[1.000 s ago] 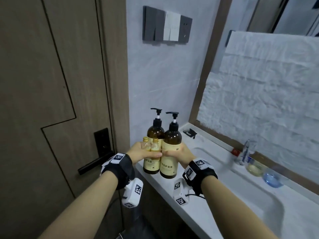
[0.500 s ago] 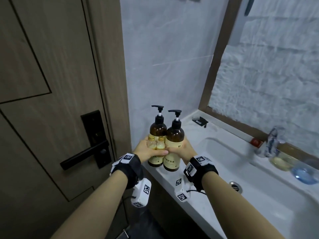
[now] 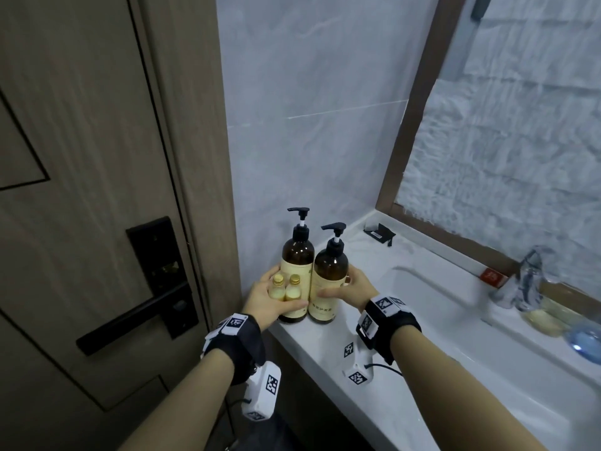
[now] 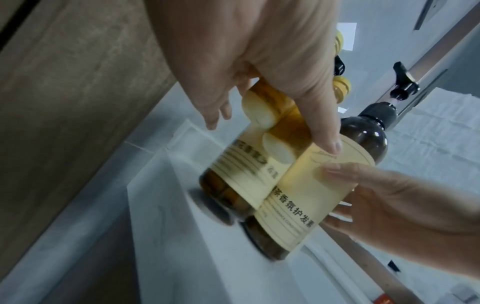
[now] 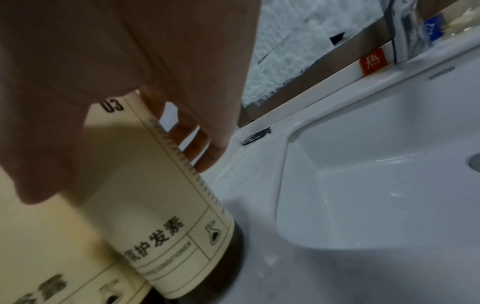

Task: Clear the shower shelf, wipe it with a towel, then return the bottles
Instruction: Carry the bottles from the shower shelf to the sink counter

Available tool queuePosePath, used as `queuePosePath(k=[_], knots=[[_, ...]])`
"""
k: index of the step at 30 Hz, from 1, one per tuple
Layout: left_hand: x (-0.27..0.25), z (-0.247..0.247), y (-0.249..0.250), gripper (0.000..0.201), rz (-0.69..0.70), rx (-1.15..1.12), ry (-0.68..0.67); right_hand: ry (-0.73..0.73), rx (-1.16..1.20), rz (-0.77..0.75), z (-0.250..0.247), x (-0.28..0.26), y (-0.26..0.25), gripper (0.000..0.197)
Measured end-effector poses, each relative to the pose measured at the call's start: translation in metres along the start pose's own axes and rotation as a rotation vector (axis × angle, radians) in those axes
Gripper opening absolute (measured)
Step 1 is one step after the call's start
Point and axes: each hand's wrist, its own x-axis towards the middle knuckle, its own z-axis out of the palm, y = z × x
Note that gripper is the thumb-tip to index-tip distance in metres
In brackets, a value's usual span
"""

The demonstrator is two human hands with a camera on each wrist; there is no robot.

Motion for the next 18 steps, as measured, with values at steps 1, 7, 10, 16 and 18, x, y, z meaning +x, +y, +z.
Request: queuePosePath(k=[1,7,10,16,18], knots=[[0.001,-0.002,-0.003,0.096,-0.029,-0.011,0.015,0.017,-0.016,0.013,-0.002,0.005,-0.001,0.056],[-0.003,-0.001,-0.012,0.073,-0.015,0.138,-0.016,0.019,-0.091,0.001,0.001,0.031,-0.011,0.07],[0.003,-0.001,-0.018,0.055,0.0,0.248,-0.018,0.033,-0.048,-0.006,0.008,0.035,-0.008,0.078],[0.018,-0.003,-0.028,0.058,0.015,0.363,0.029,0.109,-0.221,0.033,0.021,0.046,-0.011,0.074],[0.023,-0.003,-0.028,0.068,0.002,0.39,0.017,0.147,-0.271,0.041,0.028,0.051,-0.012,0.077]])
